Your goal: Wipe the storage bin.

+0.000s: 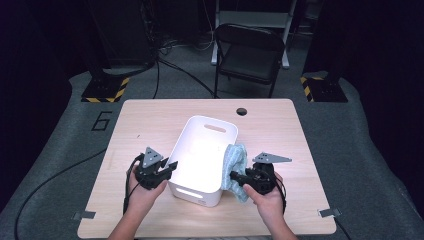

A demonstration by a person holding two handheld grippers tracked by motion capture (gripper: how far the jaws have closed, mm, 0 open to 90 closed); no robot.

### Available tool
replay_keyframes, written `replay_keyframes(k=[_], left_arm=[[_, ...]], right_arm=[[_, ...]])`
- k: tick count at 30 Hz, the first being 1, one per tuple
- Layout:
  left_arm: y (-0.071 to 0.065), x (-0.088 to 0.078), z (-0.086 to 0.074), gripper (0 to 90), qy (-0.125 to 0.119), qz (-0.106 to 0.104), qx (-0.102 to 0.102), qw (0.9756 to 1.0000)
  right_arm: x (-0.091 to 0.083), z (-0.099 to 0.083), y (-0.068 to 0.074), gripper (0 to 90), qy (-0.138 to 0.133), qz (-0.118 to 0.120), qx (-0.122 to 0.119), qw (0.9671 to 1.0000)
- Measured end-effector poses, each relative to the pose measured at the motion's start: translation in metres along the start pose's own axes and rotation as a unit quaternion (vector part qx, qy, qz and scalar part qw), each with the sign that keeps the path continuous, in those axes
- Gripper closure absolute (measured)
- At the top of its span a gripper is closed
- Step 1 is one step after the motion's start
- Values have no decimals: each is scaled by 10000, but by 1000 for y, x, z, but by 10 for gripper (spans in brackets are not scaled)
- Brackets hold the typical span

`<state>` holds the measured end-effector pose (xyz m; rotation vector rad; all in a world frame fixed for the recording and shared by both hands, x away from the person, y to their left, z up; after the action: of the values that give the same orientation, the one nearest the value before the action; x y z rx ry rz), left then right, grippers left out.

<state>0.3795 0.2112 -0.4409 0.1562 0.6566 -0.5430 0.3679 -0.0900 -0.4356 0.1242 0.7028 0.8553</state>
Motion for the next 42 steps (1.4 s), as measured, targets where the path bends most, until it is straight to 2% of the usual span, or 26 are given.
replay_keyframes(k=[4, 10, 20, 21, 24, 26, 27, 29, 35, 38, 42], left_arm=[[-1, 0, 0, 697, -34, 0, -72, 10000], [-1, 0, -1, 699, -25, 7, -96, 10000], [0, 1, 0, 671, -42, 113, -170, 9998], [0, 1, -1, 666, -36, 132, -180, 9997], [1, 1, -1, 650, -76, 149, -224, 9996], [1, 1, -1, 639, -74, 137, -233, 9996], [1, 1, -1, 632, -70, 125, -232, 9996], [2, 1, -1, 617, -56, 81, -251, 9996], [1, 1, -1, 595, -21, 56, -244, 9997], [1, 1, -1, 593, -28, 89, -245, 9997], [0, 2, -1, 589, -30, 105, -262, 9996]], right_arm=[[3, -2, -2, 698, 77, 58, 78, 9999], [12, -12, -6, 700, 294, -54, 166, 9994], [38, -33, -26, 701, 721, -221, 513, 9958], [42, -35, -28, 702, 729, -231, 490, 9959], [51, -41, -33, 702, 912, -357, 527, 9938], [58, -46, -36, 701, 1088, -429, 531, 9917], [63, -50, -38, 701, 1256, -467, 521, 9896], [67, -54, -39, 702, 1377, -487, 528, 9879], [63, -52, -35, 700, 1327, -561, 435, 9886], [54, -46, -30, 701, 1227, -404, 429, 9907], [37, -32, -19, 701, 918, -218, 302, 9951]])
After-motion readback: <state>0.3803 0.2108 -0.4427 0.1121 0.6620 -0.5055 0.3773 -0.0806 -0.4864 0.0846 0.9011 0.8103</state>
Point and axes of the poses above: each handheld gripper's, and its own axes: x roughly forward along the jaws, z roughly out of its top, y roughly to its left, the point moved 3 cm from there along x, roughly forward along the jaws, and after that the axes turned 5 degrees about y, right-handed, at the moved point
